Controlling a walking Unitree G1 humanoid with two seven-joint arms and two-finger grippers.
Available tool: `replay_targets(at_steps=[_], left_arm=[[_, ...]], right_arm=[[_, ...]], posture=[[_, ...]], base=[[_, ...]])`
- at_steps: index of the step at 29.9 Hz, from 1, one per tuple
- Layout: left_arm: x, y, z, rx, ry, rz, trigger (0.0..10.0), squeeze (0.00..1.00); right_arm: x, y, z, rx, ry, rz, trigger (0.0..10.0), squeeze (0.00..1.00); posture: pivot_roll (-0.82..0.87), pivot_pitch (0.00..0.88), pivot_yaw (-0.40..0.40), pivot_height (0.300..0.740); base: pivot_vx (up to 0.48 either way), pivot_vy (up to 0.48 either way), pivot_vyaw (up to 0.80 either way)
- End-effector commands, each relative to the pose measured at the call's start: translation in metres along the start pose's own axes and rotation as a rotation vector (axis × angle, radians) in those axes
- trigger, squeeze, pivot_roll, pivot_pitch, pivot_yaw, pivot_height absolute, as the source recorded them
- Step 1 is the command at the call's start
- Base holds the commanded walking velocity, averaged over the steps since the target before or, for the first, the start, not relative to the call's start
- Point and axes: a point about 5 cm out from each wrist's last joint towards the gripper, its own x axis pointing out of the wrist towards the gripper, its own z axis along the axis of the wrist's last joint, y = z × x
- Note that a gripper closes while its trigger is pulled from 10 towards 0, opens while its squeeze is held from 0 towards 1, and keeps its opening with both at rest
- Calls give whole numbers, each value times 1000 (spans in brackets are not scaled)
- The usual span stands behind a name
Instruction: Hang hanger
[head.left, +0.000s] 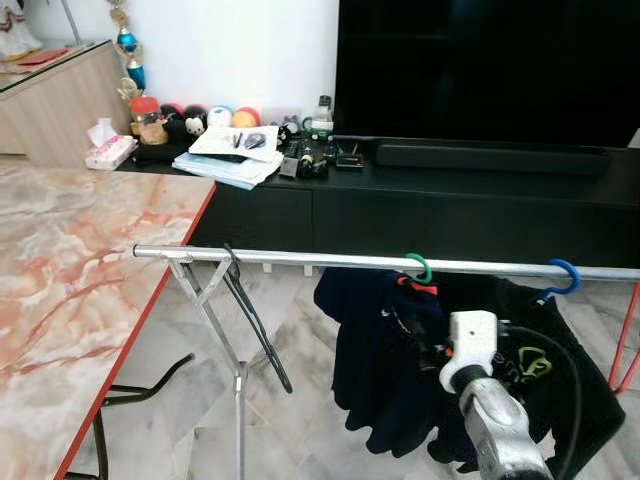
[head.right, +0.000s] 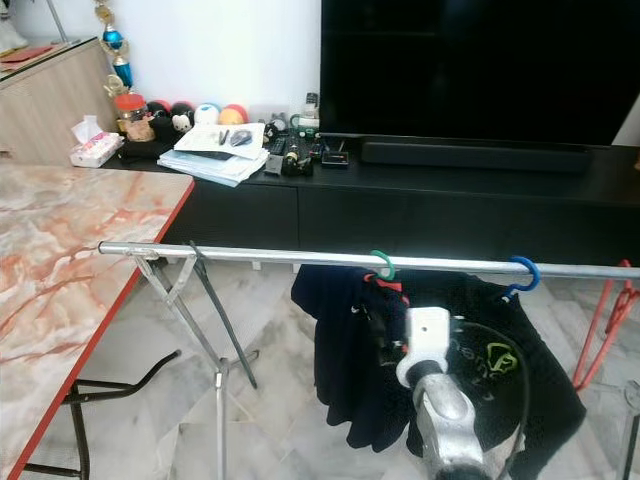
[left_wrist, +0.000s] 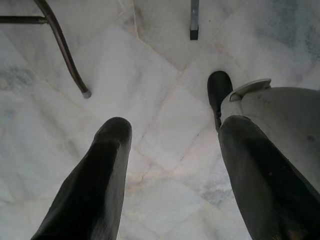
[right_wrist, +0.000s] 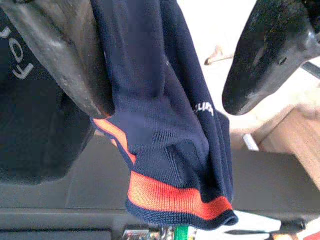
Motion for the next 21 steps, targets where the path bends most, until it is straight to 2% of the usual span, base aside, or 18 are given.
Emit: replay_targets(at_steps=[1, 6, 16, 21], left_arm=[[0, 2, -3, -3, 14, 11, 10000, 0], [-1, 3, -4, 0, 19, 11, 10000, 0], [-1, 3, -4, 2, 14, 5, 10000, 0], [-1, 3, -4, 8, 20, 1, 10000, 0]], right_arm=[[3, -3, 1, -15, 27, -4, 10000, 0], [10, -10, 17, 17, 13, -45, 10000, 0], [19, -8, 29, 62, 19, -33, 10000, 0], [21, -4, 20, 102, 129, -23, 10000, 0]], posture=[[77, 0, 21, 740], [71, 0, 28, 740], [90, 0, 24, 740], [94, 0, 25, 740]], base=[[0, 0, 0], [0, 0, 0], [0, 0, 0], [0, 0, 0]])
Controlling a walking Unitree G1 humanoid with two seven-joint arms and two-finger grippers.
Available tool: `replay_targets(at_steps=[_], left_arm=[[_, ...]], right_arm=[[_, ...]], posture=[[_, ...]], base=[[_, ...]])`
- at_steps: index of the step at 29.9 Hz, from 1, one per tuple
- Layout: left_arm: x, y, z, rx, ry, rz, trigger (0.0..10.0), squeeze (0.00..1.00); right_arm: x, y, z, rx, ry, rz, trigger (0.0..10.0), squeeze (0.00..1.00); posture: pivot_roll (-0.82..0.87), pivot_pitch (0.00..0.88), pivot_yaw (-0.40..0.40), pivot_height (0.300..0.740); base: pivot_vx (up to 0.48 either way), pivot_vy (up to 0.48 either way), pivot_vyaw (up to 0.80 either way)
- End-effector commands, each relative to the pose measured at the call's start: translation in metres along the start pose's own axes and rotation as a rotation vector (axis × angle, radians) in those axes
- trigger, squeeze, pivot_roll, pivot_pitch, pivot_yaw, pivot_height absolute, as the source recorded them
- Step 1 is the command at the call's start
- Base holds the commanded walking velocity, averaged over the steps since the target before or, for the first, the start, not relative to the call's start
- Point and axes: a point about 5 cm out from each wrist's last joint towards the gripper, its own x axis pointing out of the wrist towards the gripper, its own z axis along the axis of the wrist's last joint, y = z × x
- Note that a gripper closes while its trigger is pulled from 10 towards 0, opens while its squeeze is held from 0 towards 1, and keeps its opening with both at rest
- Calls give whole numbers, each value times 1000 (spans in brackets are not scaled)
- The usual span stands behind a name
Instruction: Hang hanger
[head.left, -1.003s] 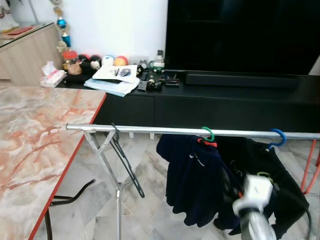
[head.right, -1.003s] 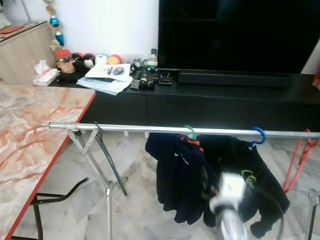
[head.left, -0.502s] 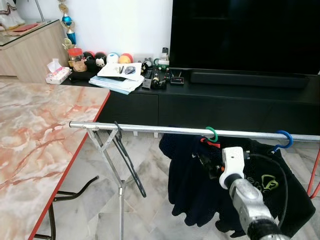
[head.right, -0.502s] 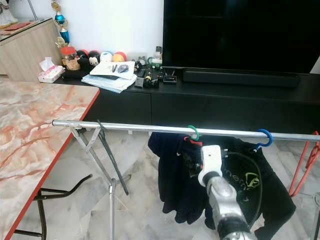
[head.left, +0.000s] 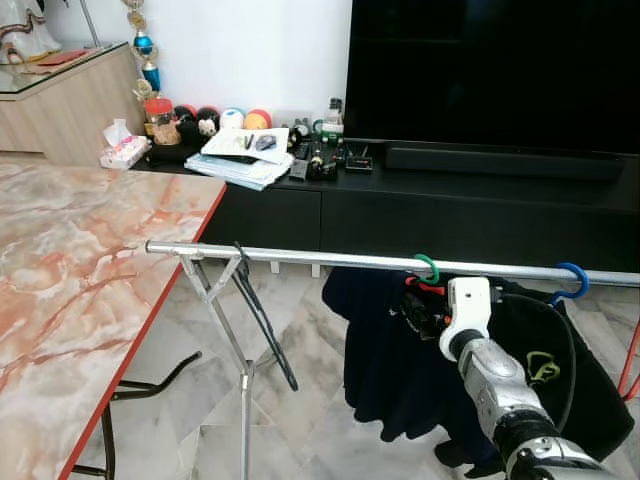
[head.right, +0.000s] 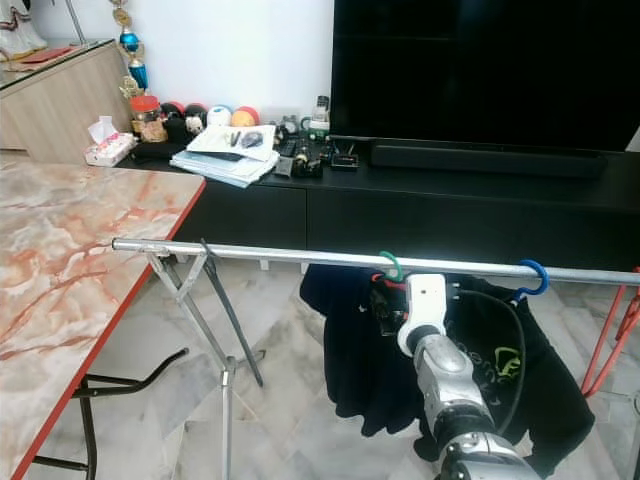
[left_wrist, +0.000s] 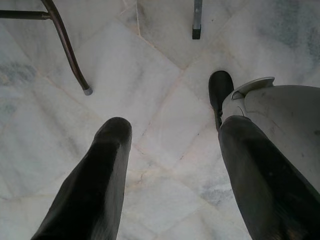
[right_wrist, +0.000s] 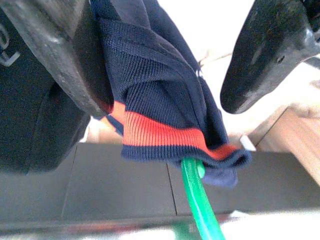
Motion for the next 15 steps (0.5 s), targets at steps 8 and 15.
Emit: replay_targets(at_steps=[8, 15], left_arm=[[-1, 2, -5, 6, 22, -2, 10000, 0], [-1, 3, -5, 11, 24, 0, 10000, 0]], right_arm=[[5, 11, -3, 50, 97, 55, 10000, 0], [7, 12, 8, 64, 46, 49, 10000, 0]], posture=[[105, 0, 21, 740], [106, 0, 22, 740]], base=[[0, 0, 0], [0, 0, 0]])
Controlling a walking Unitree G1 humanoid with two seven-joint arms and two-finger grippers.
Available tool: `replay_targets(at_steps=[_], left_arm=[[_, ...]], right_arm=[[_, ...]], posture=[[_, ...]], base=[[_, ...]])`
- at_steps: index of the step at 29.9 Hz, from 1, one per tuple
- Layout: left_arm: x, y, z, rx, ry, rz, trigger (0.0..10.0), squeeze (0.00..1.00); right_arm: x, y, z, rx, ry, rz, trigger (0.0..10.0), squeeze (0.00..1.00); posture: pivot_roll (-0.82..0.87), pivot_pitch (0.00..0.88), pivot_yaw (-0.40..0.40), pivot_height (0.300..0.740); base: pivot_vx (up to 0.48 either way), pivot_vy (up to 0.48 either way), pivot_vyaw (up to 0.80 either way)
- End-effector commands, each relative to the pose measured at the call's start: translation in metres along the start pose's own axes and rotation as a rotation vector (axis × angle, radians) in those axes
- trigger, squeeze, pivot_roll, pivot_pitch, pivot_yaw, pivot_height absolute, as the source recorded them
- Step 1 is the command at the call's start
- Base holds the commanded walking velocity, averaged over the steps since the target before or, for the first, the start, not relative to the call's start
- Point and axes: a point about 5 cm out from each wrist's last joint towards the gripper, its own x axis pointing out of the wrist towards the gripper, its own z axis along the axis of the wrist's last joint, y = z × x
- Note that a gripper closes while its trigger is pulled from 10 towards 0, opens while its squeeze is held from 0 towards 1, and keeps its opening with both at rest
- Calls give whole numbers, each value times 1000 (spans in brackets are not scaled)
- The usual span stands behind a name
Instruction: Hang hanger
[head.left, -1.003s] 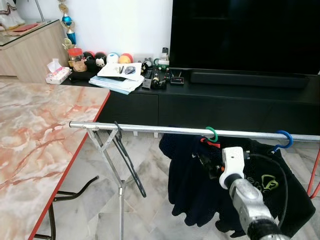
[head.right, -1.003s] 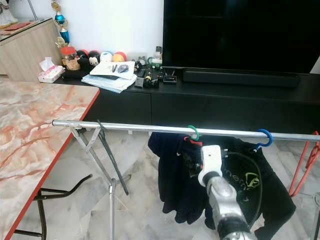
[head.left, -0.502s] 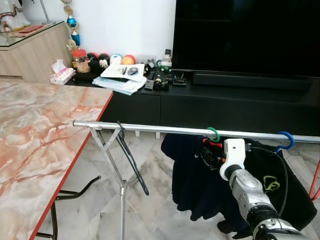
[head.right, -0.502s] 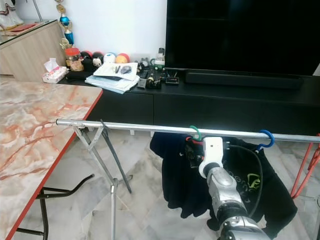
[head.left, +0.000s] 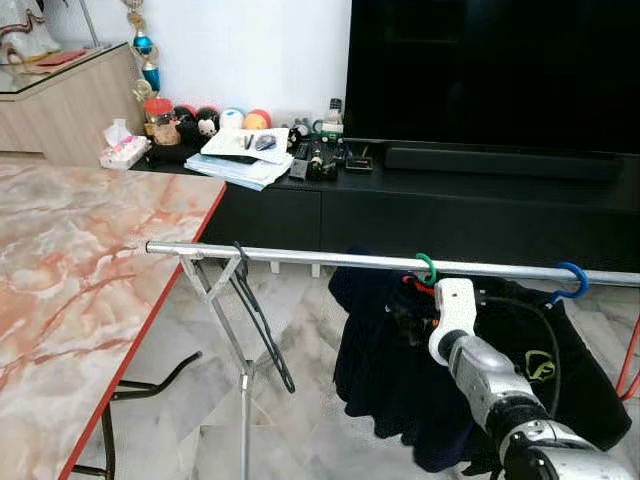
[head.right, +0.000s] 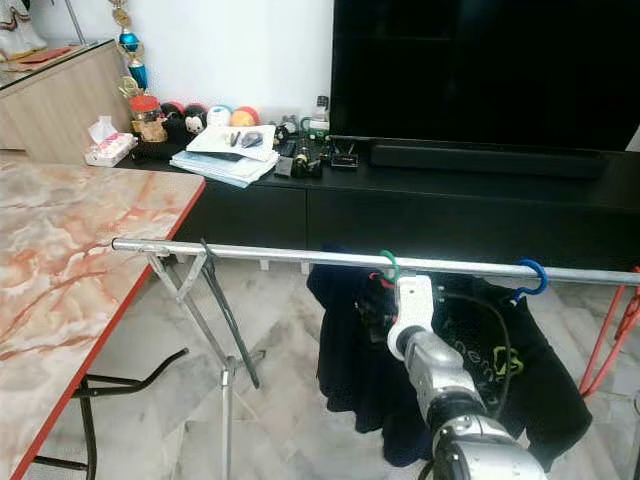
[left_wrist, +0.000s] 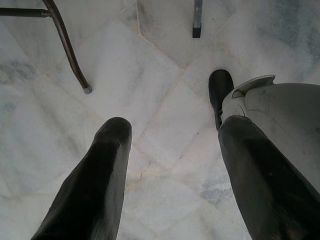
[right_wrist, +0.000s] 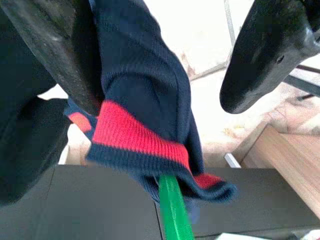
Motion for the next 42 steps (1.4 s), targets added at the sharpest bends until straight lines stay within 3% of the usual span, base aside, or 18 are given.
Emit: replay_targets(at_steps=[1, 3, 4, 5, 27, 42], left_arm=[[-1, 3, -5, 9, 23, 2, 10000, 0], [-1, 3, -5, 9, 23, 2, 10000, 0], [-1, 3, -5, 8, 23, 2, 10000, 0], [-1, 3, -5, 8, 23, 1, 10000, 0], [-1, 3, -4, 16, 26, -6, 10000, 0], [-1, 4, -4, 34, 35, -25, 10000, 0]], right_arm=[[2, 3, 7, 11, -25, 3, 10000, 0], [2, 5, 7, 7, -21, 15, 10000, 0], [3, 7, 5, 0, -13, 23, 4627, 0], [3, 7, 4, 0, -5, 21, 0, 0], [2, 9, -9, 7, 32, 16, 0, 0], [-3, 0, -27, 43, 68, -39, 0, 0]], posture=[[107, 0, 21, 740], [108, 0, 21, 740], [110, 0, 21, 740], [110, 0, 21, 740], [114, 0, 26, 740], [107, 0, 37, 740]], base=[[0, 0, 0], [0, 0, 0], [0, 0, 0], [0, 0, 0], [0, 0, 0], [0, 0, 0]])
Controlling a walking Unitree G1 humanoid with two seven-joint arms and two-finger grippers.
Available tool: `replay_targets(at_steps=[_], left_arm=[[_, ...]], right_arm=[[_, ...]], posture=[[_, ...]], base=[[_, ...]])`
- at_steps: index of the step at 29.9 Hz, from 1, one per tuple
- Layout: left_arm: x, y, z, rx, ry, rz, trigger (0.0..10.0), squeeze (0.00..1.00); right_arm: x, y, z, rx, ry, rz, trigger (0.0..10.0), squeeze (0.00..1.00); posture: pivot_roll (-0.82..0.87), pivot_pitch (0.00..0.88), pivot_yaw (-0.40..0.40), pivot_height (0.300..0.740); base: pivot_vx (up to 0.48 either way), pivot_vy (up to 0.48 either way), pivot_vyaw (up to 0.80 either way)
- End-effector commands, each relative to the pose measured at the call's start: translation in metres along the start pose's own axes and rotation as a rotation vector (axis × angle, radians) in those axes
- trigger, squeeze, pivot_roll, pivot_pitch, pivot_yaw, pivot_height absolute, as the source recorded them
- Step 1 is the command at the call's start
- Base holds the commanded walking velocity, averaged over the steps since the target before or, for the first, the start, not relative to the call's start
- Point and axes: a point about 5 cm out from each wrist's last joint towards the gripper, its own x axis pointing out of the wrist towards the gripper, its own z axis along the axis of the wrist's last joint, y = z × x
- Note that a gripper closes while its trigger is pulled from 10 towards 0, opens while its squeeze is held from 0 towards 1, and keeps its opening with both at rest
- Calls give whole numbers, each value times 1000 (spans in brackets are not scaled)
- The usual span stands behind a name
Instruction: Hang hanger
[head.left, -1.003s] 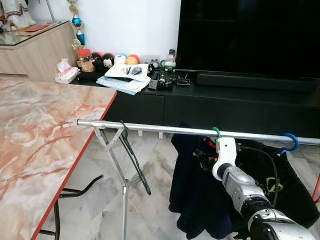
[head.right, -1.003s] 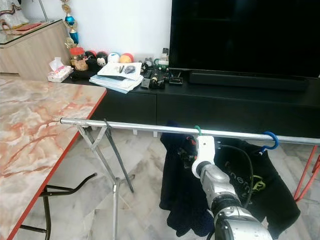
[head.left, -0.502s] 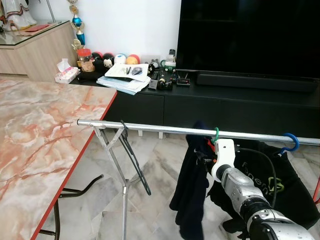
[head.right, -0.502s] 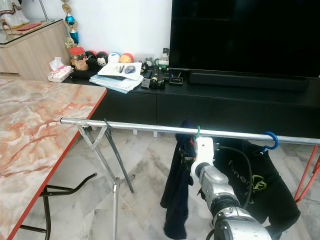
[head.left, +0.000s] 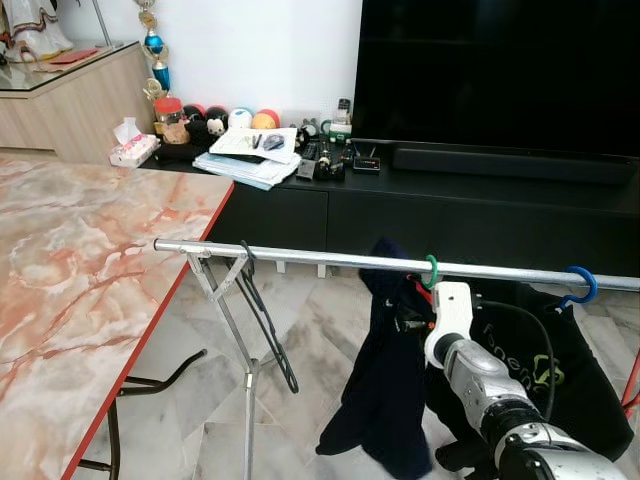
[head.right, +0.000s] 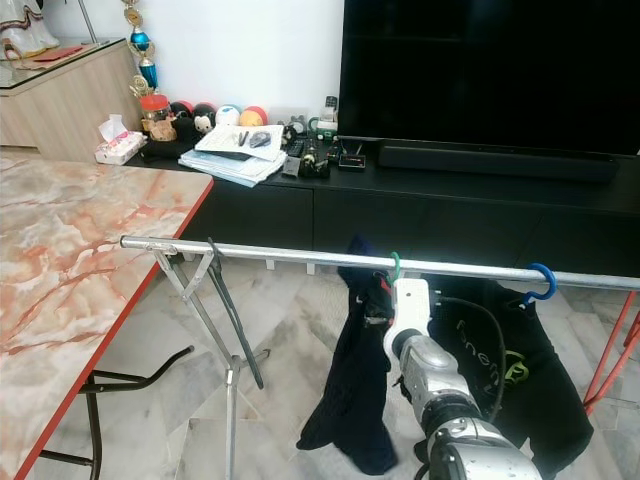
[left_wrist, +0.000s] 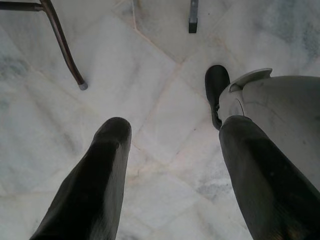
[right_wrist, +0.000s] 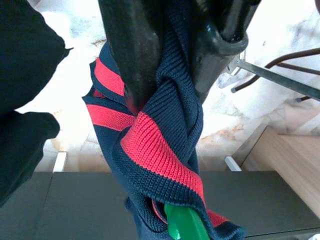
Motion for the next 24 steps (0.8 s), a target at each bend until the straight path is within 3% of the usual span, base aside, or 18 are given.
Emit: replay_targets(at_steps=[1, 2, 3, 15, 16, 21, 22, 24], left_arm=[[-1, 3, -3, 22, 20, 4, 10000, 0], [-1, 3, -3, 22, 21, 4, 10000, 0], [-1, 3, -3, 22, 21, 4, 10000, 0], [-1, 2, -4, 19, 24, 3, 10000, 0], [-1, 2, -4, 18, 24, 3, 10000, 0], [0, 2, -4, 16, 24, 2, 10000, 0], [0, 2, -4, 16, 24, 2, 10000, 0], [0, 2, -4, 15, 24, 2, 10000, 0]], right_arm=[[-2, -2, -14, 23, 45, -13, 1137, 0], [-2, -2, -14, 22, 46, -16, 6863, 0], [-2, -3, -14, 22, 45, -18, 10000, 0], [0, 2, -7, 29, 31, -3, 10000, 0], [0, 2, -6, 36, 23, 0, 10000, 1000], [0, 2, -6, 12, 26, -5, 10000, 1000], [0, 2, -7, 4, 33, -12, 10000, 0], [0, 1, -8, 1, 40, -21, 10000, 0]], posture=[[107, 0, 37, 740], [107, 0, 37, 740], [107, 0, 35, 740], [114, 0, 27, 740], [113, 0, 28, 740], [113, 0, 27, 740], [114, 0, 26, 740], [114, 0, 26, 740]], base=[[0, 0, 0], [0, 0, 0], [0, 0, 0], [0, 0, 0], [0, 0, 0], [0, 0, 0], [0, 0, 0], [0, 0, 0]])
